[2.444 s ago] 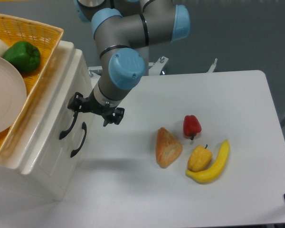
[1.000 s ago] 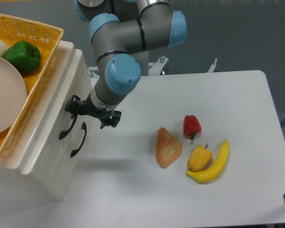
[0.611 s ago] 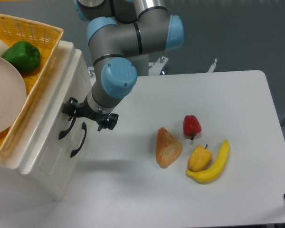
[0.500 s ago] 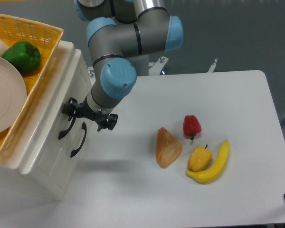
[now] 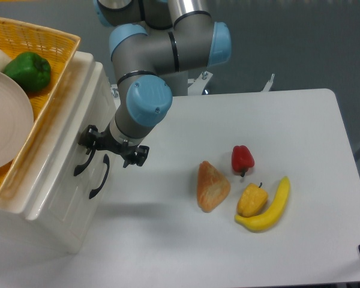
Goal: Slide the top white drawer open
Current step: 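Pull the handle outward, sliding the upper drawer out of the cabinet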
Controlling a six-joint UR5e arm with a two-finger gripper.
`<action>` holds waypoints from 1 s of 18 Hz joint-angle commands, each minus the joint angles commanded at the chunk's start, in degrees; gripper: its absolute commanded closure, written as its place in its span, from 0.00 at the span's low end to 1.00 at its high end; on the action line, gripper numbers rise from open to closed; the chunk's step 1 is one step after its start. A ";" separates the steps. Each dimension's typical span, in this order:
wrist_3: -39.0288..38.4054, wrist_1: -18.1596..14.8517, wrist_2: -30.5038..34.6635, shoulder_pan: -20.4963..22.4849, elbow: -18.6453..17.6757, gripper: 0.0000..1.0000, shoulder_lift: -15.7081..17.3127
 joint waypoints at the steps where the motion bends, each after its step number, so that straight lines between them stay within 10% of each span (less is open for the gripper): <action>1: 0.00 0.00 0.00 0.09 0.09 0.00 0.00; 18: 0.35 1.76 2.55 0.97 0.53 0.00 -0.62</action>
